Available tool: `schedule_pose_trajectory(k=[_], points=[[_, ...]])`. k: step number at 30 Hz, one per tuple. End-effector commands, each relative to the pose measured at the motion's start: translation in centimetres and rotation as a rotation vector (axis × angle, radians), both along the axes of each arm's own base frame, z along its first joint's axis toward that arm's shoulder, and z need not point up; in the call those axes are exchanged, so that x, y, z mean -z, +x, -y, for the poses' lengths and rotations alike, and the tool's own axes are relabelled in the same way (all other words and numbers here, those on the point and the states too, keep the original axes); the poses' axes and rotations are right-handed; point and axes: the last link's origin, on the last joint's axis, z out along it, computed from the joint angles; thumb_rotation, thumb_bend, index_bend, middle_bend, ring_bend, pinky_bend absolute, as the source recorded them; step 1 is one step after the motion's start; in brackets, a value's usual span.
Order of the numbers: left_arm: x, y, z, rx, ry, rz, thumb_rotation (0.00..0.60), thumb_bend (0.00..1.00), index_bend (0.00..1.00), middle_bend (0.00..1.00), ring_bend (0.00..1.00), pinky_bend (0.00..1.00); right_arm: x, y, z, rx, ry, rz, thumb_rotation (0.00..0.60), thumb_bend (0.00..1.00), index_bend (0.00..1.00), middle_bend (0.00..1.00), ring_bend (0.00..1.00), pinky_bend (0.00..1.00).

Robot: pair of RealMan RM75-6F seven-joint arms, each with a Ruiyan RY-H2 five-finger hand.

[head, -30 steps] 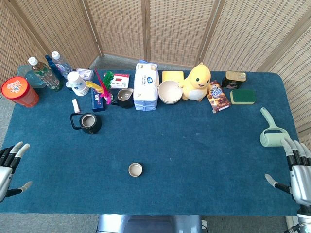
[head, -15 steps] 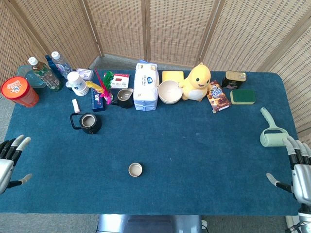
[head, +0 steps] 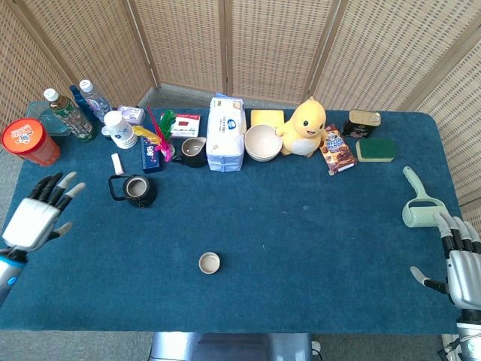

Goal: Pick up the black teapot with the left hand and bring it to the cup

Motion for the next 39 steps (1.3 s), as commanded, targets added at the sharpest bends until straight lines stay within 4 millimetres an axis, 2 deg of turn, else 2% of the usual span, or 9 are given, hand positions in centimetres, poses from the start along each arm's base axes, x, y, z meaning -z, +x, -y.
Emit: schedule_pose_trajectory(k=[1,6,13,26,32,39], points=[[2.8,1.9,-3.6,0.050,-0.029,-0.026,0.600,0.00,0.14,0.02,0.04,0.14,0.1,-0.2,0.3,0.010,0.002,-0.002,0.600,0.00,0.00,0.00,0.00,0.00],[4.1,3.2,-6.1,0.054,-0.033,-0.051,0.600,0.00,0.11,0.00,0.04,0.14,0.2,-0.7,0.9,0.040,0.001,-0.002,0.600,0.00,0.00,0.00,0.00,0.00],[5.6,4.6,-8.3,0.063,-0.063,-0.108,0.600,0.00,0.11,0.00,0.03,0.14,0.3,-1.5,1.3,0.077,0.002,-0.006,0.600,0.00,0.00,0.00,0.00,0.00],[6.5,5.0,-9.7,0.047,-0.067,-0.167,0.600,0.00,0.11,0.00,0.02,0.14,0.5,-1.8,1.7,0.092,0.010,0.007,0.600,0.00,0.00,0.00,0.00,0.00],[7.0,5.9,-11.0,0.055,-0.068,-0.203,0.600,0.00,0.11,0.00,0.02,0.14,0.4,-1.8,1.6,0.089,0.019,0.031,0.600,0.00,0.00,0.00,0.00,0.00],[8.3,7.1,-11.5,0.081,-0.091,-0.219,0.600,0.00,0.12,0.00,0.01,0.22,0.0,-1.6,1.5,0.082,0.007,0.031,0.600,0.00,0.00,0.00,0.00,0.00]])
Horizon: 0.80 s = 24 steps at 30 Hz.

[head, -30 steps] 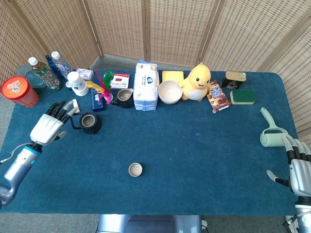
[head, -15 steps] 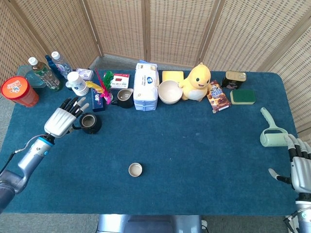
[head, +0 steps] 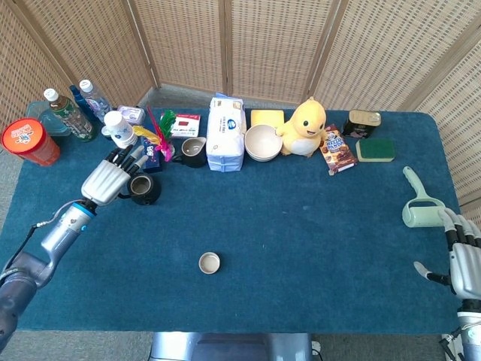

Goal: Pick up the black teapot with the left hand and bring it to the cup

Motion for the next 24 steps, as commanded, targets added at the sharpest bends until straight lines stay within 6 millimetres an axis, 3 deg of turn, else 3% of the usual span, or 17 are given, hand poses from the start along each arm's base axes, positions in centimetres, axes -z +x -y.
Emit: schedule_pose_trajectory(k=[1,4,6,9,14,24], points=[[0.4,0.2,0.0,0.004,-0.005,0.000,0.600,0.00,0.12,0.00,0.02,0.24,0.0,0.0,-0.1,-0.002,-0.001,0.001,0.600,0.00,0.00,0.00,0.00,0.00],[0.4,0.4,0.0,0.013,-0.002,0.010,0.600,0.06,0.22,0.15,0.14,0.41,0.0,0.1,-0.1,-0.005,0.003,0.006,0.600,0.00,0.00,0.00,0.00,0.00],[0.3,0.6,0.1,0.028,-0.001,0.013,0.600,0.21,0.37,0.37,0.31,0.59,0.0,0.1,-0.2,-0.005,0.005,0.003,0.600,0.00,0.00,0.00,0.00,0.00],[-0.5,0.7,0.3,0.052,0.003,0.051,0.600,0.35,0.55,0.58,0.49,0.72,0.2,0.0,-0.1,-0.004,0.012,0.001,0.600,0.00,0.00,0.00,0.00,0.00],[-0.7,0.5,0.3,0.058,0.016,0.037,0.600,0.47,0.68,0.71,0.63,0.81,0.4,0.1,-0.1,-0.004,0.019,-0.001,0.600,0.00,0.00,0.00,0.00,0.00],[-1.2,1.7,0.9,0.107,0.025,0.109,0.600,0.48,0.72,0.77,0.71,0.86,0.3,0.1,-0.1,-0.005,0.019,0.004,0.600,0.00,0.00,0.00,0.00,0.00]])
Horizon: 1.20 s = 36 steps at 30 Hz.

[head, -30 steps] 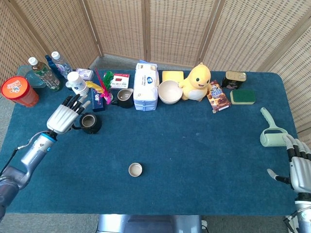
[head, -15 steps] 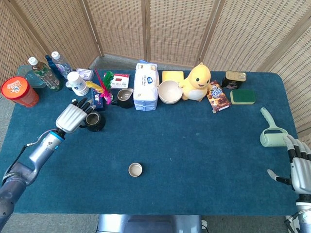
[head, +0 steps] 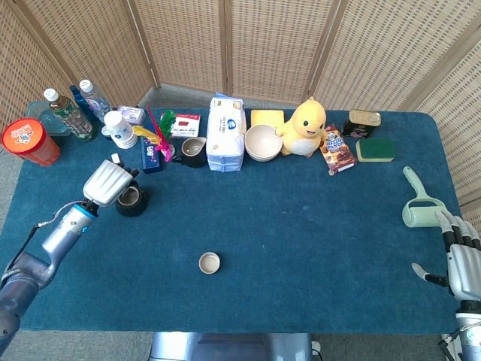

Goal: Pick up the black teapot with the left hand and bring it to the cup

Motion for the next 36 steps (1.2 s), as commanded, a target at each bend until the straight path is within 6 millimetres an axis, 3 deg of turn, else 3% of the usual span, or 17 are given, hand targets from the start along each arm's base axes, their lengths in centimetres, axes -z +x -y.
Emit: schedule_pose_trajectory(k=[1,10,22,27,36], points=[[-0.7,0.9,0.5,0.057,0.002,0.023,0.600,0.48,0.72,0.77,0.71,0.86,0.0,0.1,0.0,-0.003,0.002,0.000,0.600,0.00,0.00,0.00,0.00,0.00],[-1.3,4.3,2.8,0.214,-0.043,0.066,0.600,0.47,0.72,0.77,0.70,0.86,-0.1,0.3,-0.2,-0.012,-0.001,0.006,0.600,0.00,0.00,0.00,0.00,0.00],[0.4,10.1,7.3,0.355,-0.125,0.058,0.600,0.46,0.72,0.76,0.70,0.86,-0.4,0.4,-0.4,-0.023,-0.004,0.013,0.600,0.00,0.00,0.00,0.00,0.00],[0.5,10.6,8.6,0.378,-0.150,0.057,0.600,0.46,0.72,0.77,0.70,0.86,-0.5,0.4,-0.4,-0.026,-0.009,0.018,0.600,0.00,0.00,0.00,0.00,0.00],[0.4,9.4,10.5,0.369,-0.184,0.079,0.600,0.46,0.72,0.77,0.69,0.86,-0.5,0.7,-0.6,-0.038,-0.008,0.025,0.600,0.00,0.00,0.00,0.00,0.00]])
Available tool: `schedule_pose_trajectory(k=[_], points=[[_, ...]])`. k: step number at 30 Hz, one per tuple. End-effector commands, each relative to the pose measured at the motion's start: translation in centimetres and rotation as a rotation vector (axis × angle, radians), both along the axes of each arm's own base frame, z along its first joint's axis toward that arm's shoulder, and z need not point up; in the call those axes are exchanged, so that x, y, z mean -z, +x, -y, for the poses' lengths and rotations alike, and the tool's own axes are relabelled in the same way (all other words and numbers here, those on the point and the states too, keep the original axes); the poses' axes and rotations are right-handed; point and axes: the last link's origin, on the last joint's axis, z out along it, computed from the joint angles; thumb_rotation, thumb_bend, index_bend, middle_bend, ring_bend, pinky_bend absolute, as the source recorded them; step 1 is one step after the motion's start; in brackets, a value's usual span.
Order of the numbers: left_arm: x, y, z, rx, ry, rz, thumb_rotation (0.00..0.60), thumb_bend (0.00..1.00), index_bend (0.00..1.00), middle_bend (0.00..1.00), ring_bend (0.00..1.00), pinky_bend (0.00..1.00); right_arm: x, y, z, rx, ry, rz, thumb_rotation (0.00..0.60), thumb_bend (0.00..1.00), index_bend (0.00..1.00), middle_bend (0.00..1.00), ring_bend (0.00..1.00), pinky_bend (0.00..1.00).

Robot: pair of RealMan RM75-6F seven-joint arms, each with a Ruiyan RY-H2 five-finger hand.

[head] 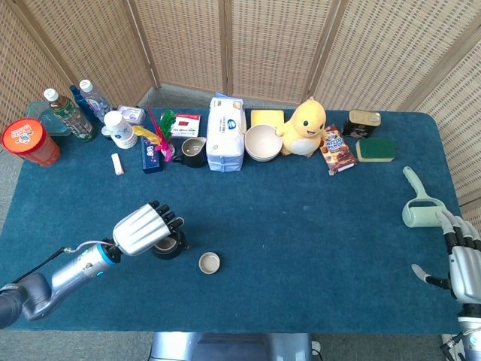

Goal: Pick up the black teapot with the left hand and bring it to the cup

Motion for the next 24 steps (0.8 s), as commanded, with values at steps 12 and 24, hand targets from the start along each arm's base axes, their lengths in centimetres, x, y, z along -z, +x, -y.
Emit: schedule_pose_trajectory(k=[12,24], points=[[1.2,-0.5,1.4,-0.002,-0.043,0.035,0.600,0.46,0.72,0.76,0.69,0.86,-0.2,0.1,-0.2,-0.006,-0.005,0.002,0.600,0.00,0.00,0.00,0.00,0.00],[1.7,-0.5,1.5,0.003,-0.049,0.036,0.600,0.46,0.72,0.77,0.69,0.86,-0.3,0.1,-0.3,-0.007,-0.010,0.005,0.600,0.00,0.00,0.00,0.00,0.00]])
